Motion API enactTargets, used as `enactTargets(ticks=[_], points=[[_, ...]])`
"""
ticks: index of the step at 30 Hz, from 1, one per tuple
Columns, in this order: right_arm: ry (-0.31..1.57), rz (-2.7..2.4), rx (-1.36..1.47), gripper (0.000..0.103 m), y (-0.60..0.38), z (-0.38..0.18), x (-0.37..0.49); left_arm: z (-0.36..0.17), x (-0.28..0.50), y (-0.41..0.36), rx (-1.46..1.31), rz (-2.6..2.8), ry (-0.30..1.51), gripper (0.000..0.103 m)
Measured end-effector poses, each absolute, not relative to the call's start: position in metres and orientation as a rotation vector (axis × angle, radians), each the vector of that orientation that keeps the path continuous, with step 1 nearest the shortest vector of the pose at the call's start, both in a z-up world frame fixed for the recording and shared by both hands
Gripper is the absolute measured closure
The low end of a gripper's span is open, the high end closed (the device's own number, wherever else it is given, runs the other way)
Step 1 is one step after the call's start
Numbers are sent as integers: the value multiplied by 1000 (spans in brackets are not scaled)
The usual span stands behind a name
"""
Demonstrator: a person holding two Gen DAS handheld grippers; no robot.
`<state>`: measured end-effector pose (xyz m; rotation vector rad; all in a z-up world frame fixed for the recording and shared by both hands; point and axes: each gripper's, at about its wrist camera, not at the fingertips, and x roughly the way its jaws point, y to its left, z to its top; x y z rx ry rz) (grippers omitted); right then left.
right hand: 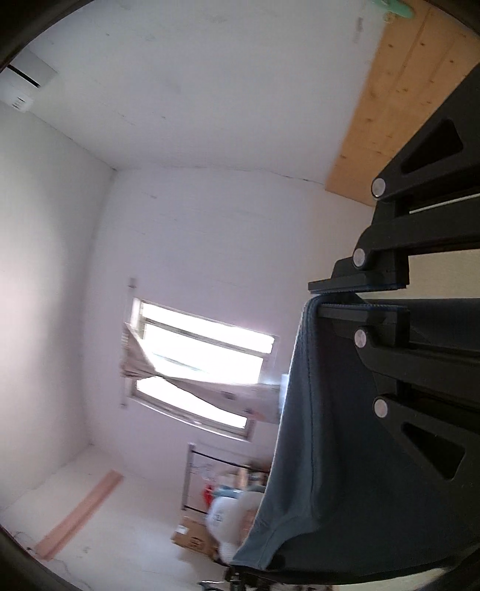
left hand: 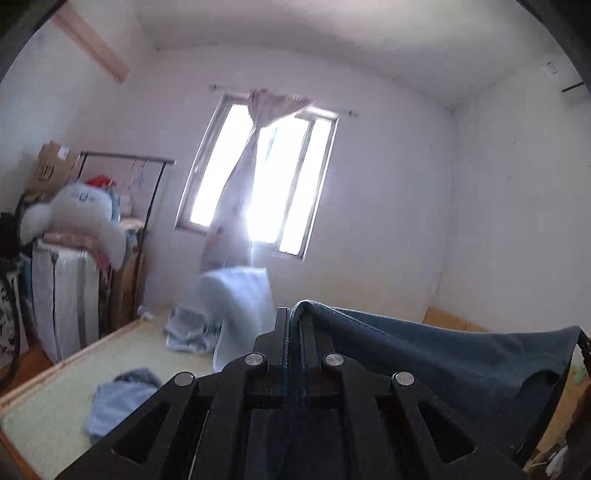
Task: Fold clothes
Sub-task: 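Lift the blue shirt high with both grippers and hold it spread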
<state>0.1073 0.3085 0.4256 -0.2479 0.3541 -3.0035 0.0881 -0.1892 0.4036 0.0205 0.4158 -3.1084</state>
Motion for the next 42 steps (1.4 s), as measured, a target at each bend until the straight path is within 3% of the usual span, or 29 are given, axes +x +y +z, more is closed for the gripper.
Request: enactTargets(ticks=[10,21,32,42], points=[[342,-2993,-512,100,315,494,177,473,144,-185,-157,-3174,452,100],[360,-2997,-559,100,318,511,203,506,179,-177,-287,-3194,441,100],[339,-3007,-595,100,323,512,209,509,190,-168,-313,-3224,417,100],[354,-3023,-323,100,314,469,133,479,120,-170,-98,-3213,450,100]])
